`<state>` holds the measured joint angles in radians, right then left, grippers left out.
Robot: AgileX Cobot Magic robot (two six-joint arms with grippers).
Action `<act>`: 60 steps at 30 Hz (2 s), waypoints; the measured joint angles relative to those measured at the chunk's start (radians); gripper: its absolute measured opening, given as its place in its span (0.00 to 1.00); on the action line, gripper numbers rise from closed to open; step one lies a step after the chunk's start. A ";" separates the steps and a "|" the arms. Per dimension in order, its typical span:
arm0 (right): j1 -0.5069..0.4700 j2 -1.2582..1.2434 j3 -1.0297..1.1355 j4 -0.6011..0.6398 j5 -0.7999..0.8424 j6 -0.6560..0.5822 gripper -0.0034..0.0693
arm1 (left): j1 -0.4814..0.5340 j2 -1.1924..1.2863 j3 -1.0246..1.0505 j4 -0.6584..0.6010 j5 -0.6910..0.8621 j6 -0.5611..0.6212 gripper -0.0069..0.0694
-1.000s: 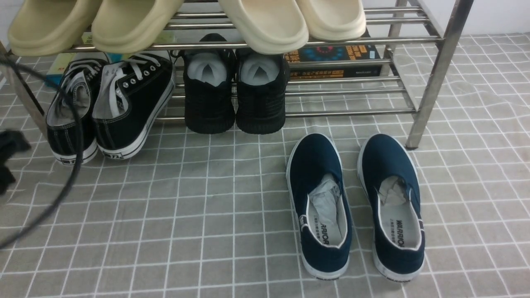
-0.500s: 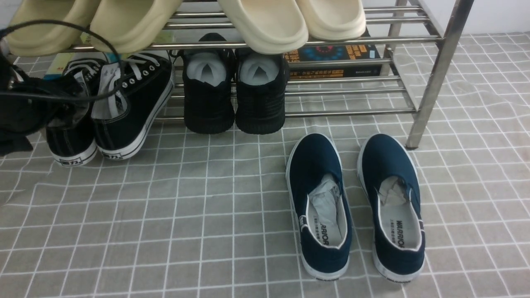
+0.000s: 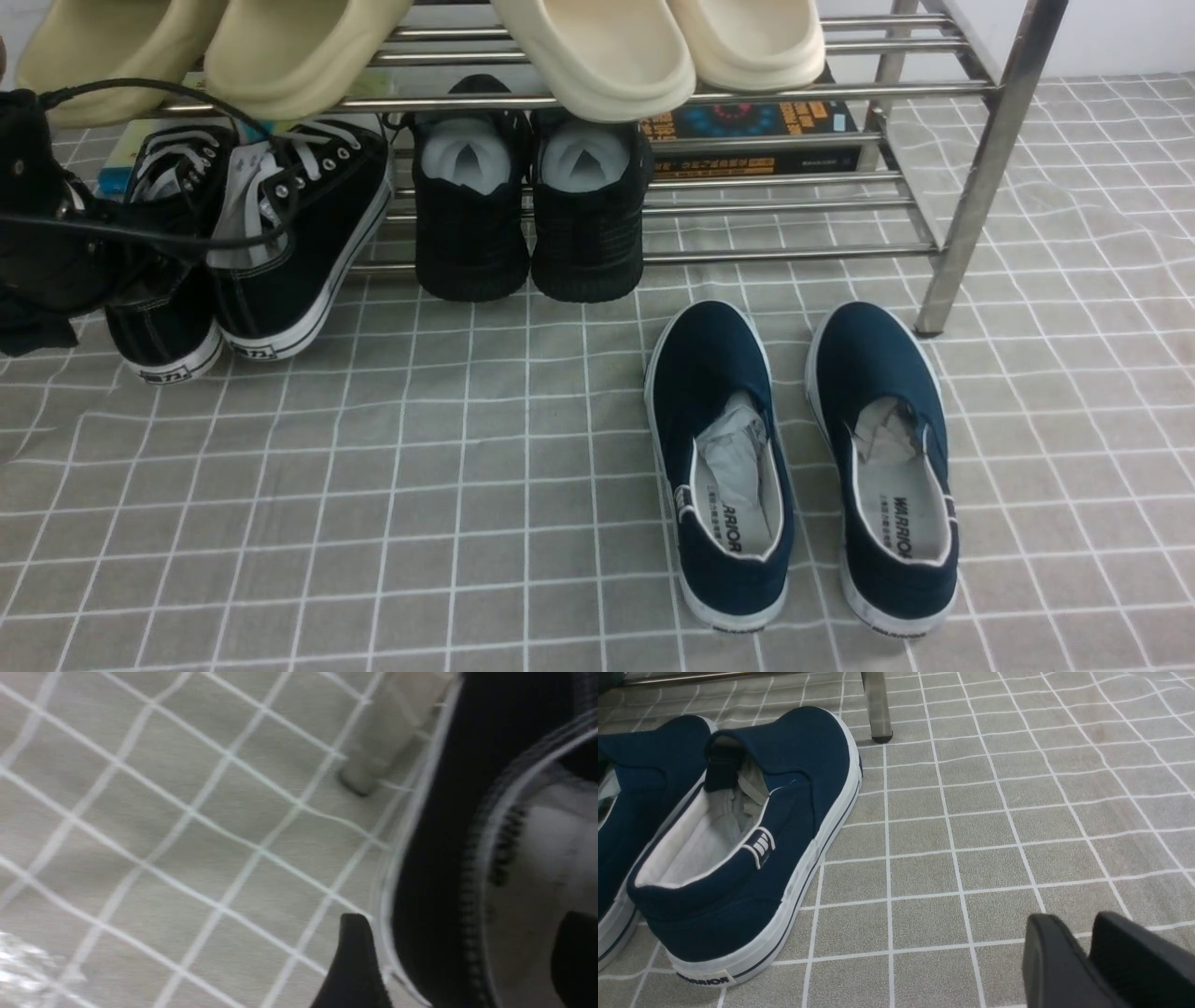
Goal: Take the shoes off the shelf with your hand from the grey coffee tablecloth.
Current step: 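Grasp the leftmost shoe on the bottom shelf of the shoe rack with the left gripper, then set the held shoe down on the floor in front of the rack with the left gripper, then grasp the leftmost shoe on the bottom shelf of the shoe rack with the left gripper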
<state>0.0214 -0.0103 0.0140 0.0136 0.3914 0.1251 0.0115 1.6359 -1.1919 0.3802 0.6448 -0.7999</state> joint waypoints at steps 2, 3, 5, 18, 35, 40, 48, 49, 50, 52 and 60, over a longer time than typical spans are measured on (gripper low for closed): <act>0.000 0.000 0.000 0.000 0.000 0.000 0.25 | 0.000 0.001 0.000 0.008 0.013 0.000 0.80; 0.000 0.000 0.000 0.000 0.000 0.000 0.25 | 0.000 0.007 0.000 0.009 0.022 -0.002 0.80; 0.000 0.000 0.000 0.000 0.000 0.000 0.26 | 0.000 0.028 0.000 0.009 0.024 -0.014 0.78; 0.000 0.000 0.000 0.000 0.000 0.000 0.28 | 0.000 0.042 0.000 0.002 0.082 -0.021 0.12; 0.000 0.000 0.000 0.000 0.000 0.000 0.31 | 0.001 -0.338 0.342 -0.072 0.358 -0.020 0.12; 0.000 0.000 0.000 0.000 0.000 0.000 0.32 | 0.002 -0.340 0.422 -0.086 0.275 -0.034 0.17; 0.000 0.000 0.000 0.000 0.000 0.000 0.33 | 0.002 -0.353 0.349 -0.109 0.266 0.006 0.55; 0.000 0.000 0.000 0.000 0.000 0.000 0.33 | 0.002 -0.357 0.297 -0.118 0.267 0.018 0.62; 0.000 0.000 0.000 0.000 0.000 0.000 0.33 | 0.002 -0.358 0.258 -0.132 0.255 0.029 0.67; 0.000 0.000 0.000 0.000 0.000 0.000 0.34 | 0.002 -0.353 0.180 -0.193 0.193 0.077 0.73; 0.000 0.000 0.000 0.000 0.000 0.000 0.35 | -0.057 -0.172 0.040 -0.330 -0.045 0.269 0.72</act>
<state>0.0214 -0.0103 0.0140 0.0136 0.3914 0.1251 -0.0459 1.4642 -1.1520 0.0500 0.6001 -0.5308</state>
